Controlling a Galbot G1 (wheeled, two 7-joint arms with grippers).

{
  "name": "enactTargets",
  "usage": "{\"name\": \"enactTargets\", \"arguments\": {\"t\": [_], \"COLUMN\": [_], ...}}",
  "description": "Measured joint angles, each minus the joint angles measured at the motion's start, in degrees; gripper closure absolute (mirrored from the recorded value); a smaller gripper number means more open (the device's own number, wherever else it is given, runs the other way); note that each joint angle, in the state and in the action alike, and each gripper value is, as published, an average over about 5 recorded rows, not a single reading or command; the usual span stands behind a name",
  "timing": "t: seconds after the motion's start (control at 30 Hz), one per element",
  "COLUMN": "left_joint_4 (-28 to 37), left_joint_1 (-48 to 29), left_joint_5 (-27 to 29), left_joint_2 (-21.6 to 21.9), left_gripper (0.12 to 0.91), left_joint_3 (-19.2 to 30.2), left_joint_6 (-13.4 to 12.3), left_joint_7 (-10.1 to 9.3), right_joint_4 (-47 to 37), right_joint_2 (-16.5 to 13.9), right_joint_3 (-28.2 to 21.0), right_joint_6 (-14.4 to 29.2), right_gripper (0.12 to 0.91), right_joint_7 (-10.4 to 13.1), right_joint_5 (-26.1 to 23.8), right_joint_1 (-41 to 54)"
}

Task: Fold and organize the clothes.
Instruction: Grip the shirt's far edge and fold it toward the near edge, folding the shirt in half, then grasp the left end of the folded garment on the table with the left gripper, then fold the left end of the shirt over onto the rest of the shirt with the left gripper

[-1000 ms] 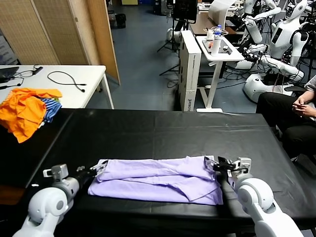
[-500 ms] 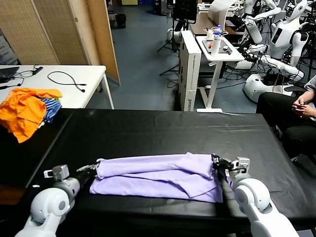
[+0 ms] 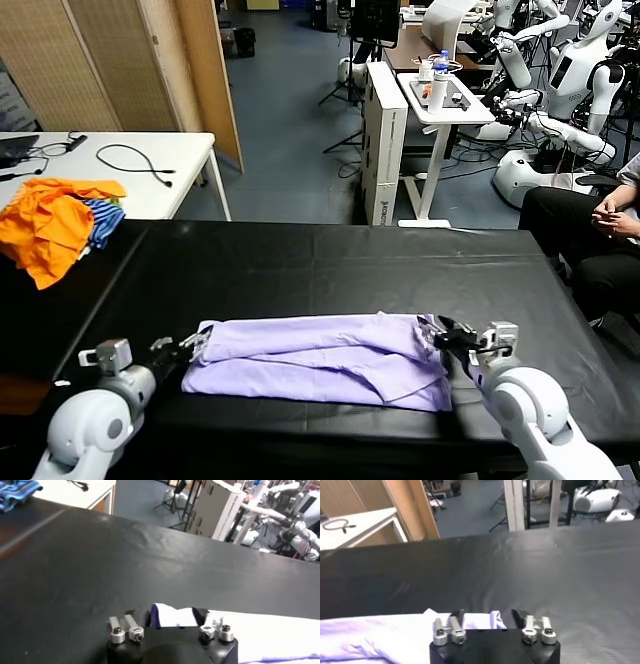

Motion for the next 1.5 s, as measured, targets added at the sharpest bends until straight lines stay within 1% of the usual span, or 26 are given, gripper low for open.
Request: {"name": "enactTargets", "arguments": {"t": [0.07,0.17,0.37,0.6,0.67,0.7,0.8,0.83,0.9,0.97,1.07,1.17,1.27,1.4,1.5], "left_joint_4": [-0.4,-0.4,-0.1,1.3,1.6,1.7,1.7,1.6,1.5,1.3,0.8,0.2,-0.4,-1.1,-1.1], "left_joint_1": [1.1,2.2,3.8,4.3,4.3,4.3,4.4,4.5,4.7,4.9,5.2,5.3,5.4,6.0,6.7], "left_joint_5": [1.2,2.4,3.6,4.1,4.5,4.7,5.3,5.4,5.5,5.6,5.6,6.3,9.2,15.9,20.7], "left_joint_2": [-0.7,-1.8,-4.5,-6.3,-6.8,-7.1,-7.7,-7.8,-8.0,-8.1,-8.0,-7.7,-7.2,-5.7,-3.6], "left_gripper": [0.127,0.124,0.123,0.125,0.155,0.189,0.341,0.412,0.516,0.65,0.791,0.848,0.858,0.858,0.858], "left_joint_3": [-0.2,-0.3,-0.4,-0.4,-0.2,0.0,0.5,0.6,0.8,0.8,0.9,0.8,0.5,-0.6,-2.0], "left_joint_6": [-0.8,-1.5,-2.4,-3.5,-3.8,-3.9,-4.1,-4.1,-4.1,-4.0,-3.7,-3.5,-3.9,-6.6,-8.6], "left_joint_7": [0.75,1.49,1.87,2.58,2.67,2.7,2.8,2.83,2.87,2.92,2.96,2.99,3.45,5.35,6.43], "right_joint_4": [0.8,1.5,2.2,2.2,2.3,2.3,2.4,2.5,2.6,2.6,2.7,3.0,3.5,4.5,5.4], "right_joint_2": [-0.1,-0.3,-0.6,-0.6,-0.6,-0.6,-0.6,-0.5,-0.4,-0.4,-0.3,-0.3,-0.1,0.5,0.9], "right_joint_3": [0.7,1.5,2.0,1.9,1.9,2.0,2.0,2.0,2.0,2.0,2.1,2.3,2.8,3.6,3.8], "right_joint_6": [0.2,0.5,1.5,2.2,2.3,2.3,2.3,2.3,2.3,2.4,2.4,2.5,3.0,4.7,6.8], "right_gripper": [0.119,0.119,0.118,0.118,0.118,0.118,0.118,0.118,0.118,0.118,0.118,0.118,0.118,0.118,0.118], "right_joint_7": [-0.5,-0.7,-1.8,-1.8,-1.8,-1.8,-1.8,-1.8,-1.8,-1.8,-1.8,-1.8,-1.7,-1.2,-1.6], "right_joint_5": [0.0,0.0,-0.1,-0.2,-0.2,-0.3,-0.4,-0.5,-0.6,-0.7,-0.9,-1.1,-1.2,-2.5,-4.2], "right_joint_1": [-0.6,-1.3,-1.6,-1.3,-1.4,-1.4,-1.4,-1.4,-1.4,-1.3,-1.2,-1.2,-1.5,-2.3,-3.4]}}
